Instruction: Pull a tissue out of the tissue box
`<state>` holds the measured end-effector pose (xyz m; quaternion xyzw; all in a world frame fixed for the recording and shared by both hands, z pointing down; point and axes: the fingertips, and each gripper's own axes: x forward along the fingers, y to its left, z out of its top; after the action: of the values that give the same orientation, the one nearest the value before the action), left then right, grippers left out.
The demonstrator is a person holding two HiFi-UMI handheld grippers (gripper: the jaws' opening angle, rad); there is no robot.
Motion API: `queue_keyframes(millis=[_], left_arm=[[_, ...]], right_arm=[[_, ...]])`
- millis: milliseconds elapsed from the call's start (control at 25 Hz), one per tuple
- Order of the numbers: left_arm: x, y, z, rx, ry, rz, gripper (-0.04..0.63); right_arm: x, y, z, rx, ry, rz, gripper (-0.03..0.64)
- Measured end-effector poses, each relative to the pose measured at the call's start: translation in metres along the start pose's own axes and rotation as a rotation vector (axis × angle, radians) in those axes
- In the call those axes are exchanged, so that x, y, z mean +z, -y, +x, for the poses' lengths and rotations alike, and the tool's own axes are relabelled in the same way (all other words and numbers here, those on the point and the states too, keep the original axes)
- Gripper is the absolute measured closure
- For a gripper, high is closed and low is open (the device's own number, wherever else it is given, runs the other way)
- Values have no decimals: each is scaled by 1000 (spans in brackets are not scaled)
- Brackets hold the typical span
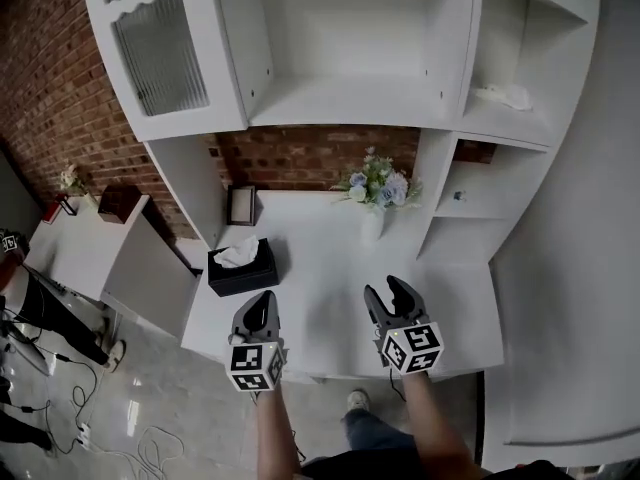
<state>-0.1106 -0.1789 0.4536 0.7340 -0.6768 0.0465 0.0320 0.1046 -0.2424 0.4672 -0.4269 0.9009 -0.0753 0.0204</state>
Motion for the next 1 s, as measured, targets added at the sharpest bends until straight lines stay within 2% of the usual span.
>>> queue_keyframes(millis=[160, 360, 640, 840, 1000], left_arm=[[-4, -20, 35, 50, -15, -11, 586], [-7, -34, 54, 93, -30, -16, 586], [-14, -40, 75, 83, -48, -26, 586], [-13, -47, 90, 62, -46, -27, 586], [-19, -59, 93, 73, -67, -45, 586]], right_arm=[[0, 6, 48, 60, -22, -9, 420], [-2, 7, 84, 105, -34, -4, 420], [-8, 4, 109, 137, -56, -6, 420], [-3, 10, 124, 123, -58, -10, 420], [0, 7, 138, 129, -64, -22, 420]])
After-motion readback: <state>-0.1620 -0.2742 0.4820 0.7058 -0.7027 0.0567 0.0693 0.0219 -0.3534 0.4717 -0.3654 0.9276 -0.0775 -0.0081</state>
